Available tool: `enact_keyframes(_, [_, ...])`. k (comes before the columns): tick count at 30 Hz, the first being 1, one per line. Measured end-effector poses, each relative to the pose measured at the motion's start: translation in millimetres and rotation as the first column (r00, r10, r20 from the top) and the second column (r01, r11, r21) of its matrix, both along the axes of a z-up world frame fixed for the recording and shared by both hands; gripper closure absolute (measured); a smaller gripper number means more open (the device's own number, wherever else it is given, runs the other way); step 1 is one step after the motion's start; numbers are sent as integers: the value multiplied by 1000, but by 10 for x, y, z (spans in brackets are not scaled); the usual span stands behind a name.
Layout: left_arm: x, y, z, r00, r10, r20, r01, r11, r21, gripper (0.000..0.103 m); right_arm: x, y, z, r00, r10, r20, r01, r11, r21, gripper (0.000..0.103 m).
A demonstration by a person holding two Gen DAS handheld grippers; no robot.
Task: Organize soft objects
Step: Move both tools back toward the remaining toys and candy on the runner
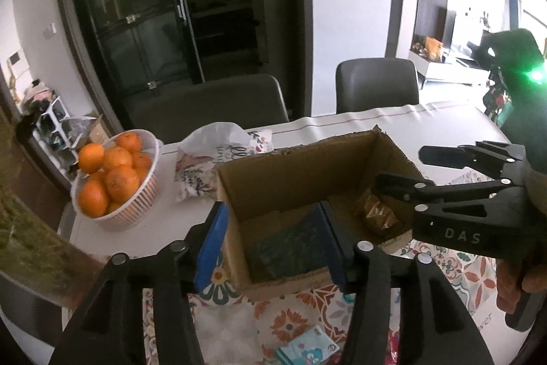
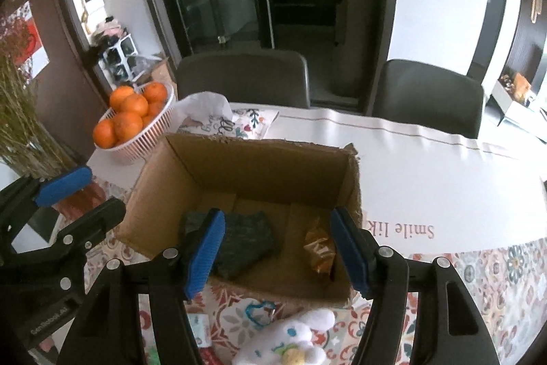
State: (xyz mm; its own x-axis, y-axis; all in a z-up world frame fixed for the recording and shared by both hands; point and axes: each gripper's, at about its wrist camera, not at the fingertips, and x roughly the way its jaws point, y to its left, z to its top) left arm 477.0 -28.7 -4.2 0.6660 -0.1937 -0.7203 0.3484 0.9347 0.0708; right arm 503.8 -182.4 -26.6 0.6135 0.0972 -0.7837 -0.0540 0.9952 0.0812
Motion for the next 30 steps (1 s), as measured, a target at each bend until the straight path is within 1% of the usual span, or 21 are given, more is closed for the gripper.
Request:
enact_keyframes(7, [-256, 107, 169, 999, 34, 6, -34, 999, 4, 40, -274, 39, 202, 999, -26, 30, 27, 1000, -9, 37])
enact_keyframes(10, [-375, 155, 195, 999, 47, -6, -46, 999, 3, 38, -410, 55, 248, 999, -35, 30, 35, 999, -5, 33])
enact_keyframes(15, [-568, 235, 198, 998, 50, -29, -51, 999, -8, 37, -638, 78, 291, 999, -35, 37, 35, 999, 13, 33])
enact_keyframes(16, [-601, 249, 197, 998, 51, -34, -51, 999, -10, 37, -688, 88, 291, 999, -36, 38, 36, 999, 16, 33])
enact_keyframes(18, [-673, 273, 204, 998, 51, -34, -52, 999, -14, 33, -768, 108, 294, 999, -36, 37, 35, 999, 22, 33])
enact_keyframes(22, [-839, 328, 199, 998, 55, -36, -55, 998, -12, 33, -948, 151, 291, 999, -34, 39, 33, 999, 23, 33])
enact_keyframes(25, [-942, 366, 172, 997, 55, -56, -56, 998, -20, 31, -1071, 169, 257, 999, -34, 24, 33, 999, 42, 28])
enact_keyframes(30, [-1088, 382, 81, 995, 54, -83, -56, 998, -13, 30, -1233, 199, 139, 999, -30, -14, 30, 998, 51, 27])
